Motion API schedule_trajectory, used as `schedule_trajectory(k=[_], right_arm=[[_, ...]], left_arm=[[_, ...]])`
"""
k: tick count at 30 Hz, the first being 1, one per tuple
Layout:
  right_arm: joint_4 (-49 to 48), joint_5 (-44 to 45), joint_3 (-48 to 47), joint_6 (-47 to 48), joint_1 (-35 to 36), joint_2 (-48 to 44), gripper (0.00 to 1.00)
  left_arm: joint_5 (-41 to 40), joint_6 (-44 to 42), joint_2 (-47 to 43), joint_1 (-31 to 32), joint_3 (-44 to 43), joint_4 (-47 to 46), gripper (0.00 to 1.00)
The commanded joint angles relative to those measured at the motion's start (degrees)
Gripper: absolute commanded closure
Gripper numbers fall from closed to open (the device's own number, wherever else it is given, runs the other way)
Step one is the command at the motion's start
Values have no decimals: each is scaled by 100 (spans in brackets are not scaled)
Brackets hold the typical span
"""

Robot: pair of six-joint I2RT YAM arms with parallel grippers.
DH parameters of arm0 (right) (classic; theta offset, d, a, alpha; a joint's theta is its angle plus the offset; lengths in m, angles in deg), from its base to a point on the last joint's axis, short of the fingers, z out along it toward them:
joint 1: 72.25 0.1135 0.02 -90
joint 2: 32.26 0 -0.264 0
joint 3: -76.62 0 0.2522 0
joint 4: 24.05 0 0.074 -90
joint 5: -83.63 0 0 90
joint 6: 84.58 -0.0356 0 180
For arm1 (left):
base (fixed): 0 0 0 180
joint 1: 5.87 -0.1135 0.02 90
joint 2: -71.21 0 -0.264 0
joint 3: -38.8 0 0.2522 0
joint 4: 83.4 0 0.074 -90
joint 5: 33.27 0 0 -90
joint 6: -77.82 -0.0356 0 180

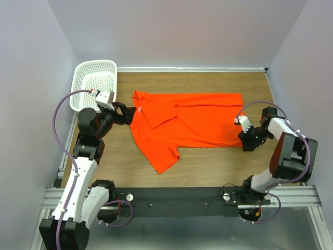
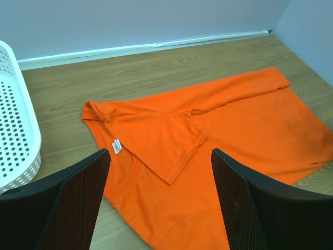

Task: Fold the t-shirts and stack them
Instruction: Fold the tshirt

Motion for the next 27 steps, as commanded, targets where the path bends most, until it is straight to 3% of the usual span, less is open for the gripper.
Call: schedule_trajectory(k=[1,3,4,10,13,15,18,21,27], right_arm=[[-458,168,129,-125,-15,254,52],[-502,142,155,-142,-15,280,60],[-502,133,164,-134,-15,281,71],[-467,-16,217,-160,-15,-122,99],[-388,-157,69,-440,-15,-299,99],[-318,-306,-2,-511,-15,-369,99],[-335,-500,-99,-687,-15,-422,100],[-335,-885,-152,-819,-15,-457,99],[-379,-1273,14,-793,-15,-668,99]], left_arm=[[219,-34,64,-14,-93,-146,14],[280,-17,91,-22,-75,-173,14],[324,35,117,-14,-49,-243,14],[912,841,521,4,118,-560,14],[1306,1597,933,48,232,-88,26],[1319,2073,917,407,469,46,31],[485,2802,794,1530,637,669,31],[10,3583,1092,2190,847,1301,31],[-641,4639,1708,2886,865,2822,34]])
